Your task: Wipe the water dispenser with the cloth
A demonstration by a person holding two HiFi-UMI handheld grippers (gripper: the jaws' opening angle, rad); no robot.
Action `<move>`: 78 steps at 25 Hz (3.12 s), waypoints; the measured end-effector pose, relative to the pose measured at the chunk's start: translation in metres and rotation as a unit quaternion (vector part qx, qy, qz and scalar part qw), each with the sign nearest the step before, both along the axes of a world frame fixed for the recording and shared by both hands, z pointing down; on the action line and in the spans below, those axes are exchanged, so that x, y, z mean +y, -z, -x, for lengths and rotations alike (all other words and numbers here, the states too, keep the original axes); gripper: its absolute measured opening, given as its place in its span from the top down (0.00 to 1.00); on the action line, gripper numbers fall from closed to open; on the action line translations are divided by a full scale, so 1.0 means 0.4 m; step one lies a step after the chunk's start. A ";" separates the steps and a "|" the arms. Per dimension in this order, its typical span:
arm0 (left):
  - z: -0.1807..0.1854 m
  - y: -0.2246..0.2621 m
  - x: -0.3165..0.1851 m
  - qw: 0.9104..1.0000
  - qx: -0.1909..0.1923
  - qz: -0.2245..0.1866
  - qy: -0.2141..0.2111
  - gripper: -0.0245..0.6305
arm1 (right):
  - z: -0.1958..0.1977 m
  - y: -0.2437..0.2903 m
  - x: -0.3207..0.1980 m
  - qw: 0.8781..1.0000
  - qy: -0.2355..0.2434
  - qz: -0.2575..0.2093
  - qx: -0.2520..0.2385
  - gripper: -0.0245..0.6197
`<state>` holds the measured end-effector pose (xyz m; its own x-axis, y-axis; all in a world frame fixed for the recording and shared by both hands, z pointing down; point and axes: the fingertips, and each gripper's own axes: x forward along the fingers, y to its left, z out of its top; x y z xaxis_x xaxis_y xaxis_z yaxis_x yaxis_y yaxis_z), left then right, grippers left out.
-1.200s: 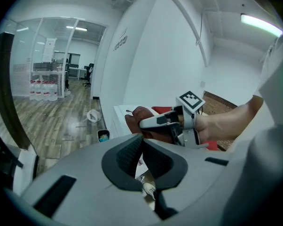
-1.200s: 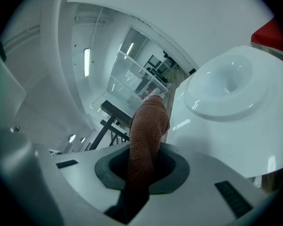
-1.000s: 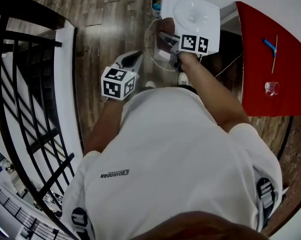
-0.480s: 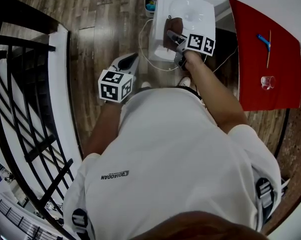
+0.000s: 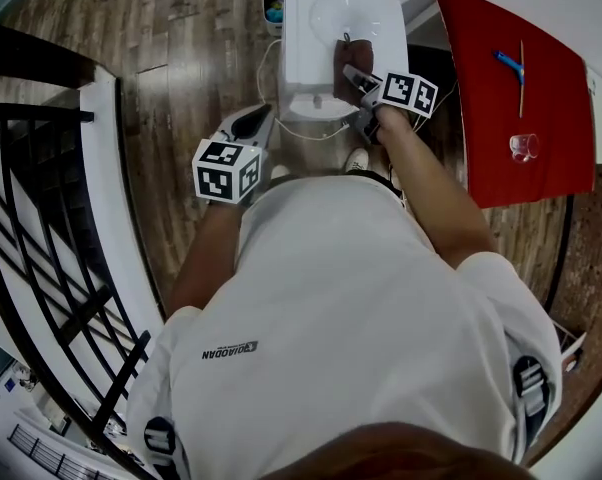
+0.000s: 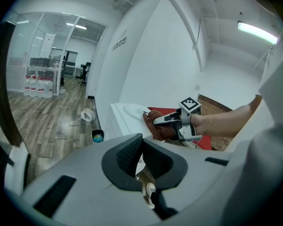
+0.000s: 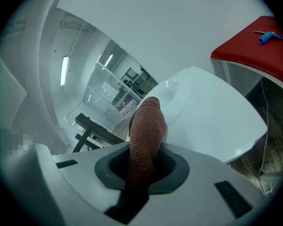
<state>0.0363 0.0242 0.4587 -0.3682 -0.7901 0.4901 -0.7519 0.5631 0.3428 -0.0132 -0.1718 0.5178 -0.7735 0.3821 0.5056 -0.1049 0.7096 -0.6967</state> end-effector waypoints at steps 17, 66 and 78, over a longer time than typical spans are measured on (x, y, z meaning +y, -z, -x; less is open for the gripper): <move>-0.015 -0.003 -0.125 0.999 -0.001 0.006 -0.051 0.97 | -0.107 -0.012 -0.263 0.994 -0.104 -0.017 0.003 0.88; -0.072 -0.029 0.193 0.998 0.010 0.035 0.051 0.97 | -0.105 -0.169 0.332 0.896 0.340 -0.285 -0.004 0.88; -0.072 -0.027 0.135 1.000 0.006 0.028 0.013 0.97 | -0.154 -0.211 0.188 0.906 0.288 -0.309 0.041 0.88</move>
<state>0.0651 0.0781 0.4696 -0.3815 -0.7518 0.5379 -0.7330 0.6005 0.3194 0.0482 -0.0964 0.6022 -0.4868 0.3345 0.8069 0.3726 0.9150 -0.1545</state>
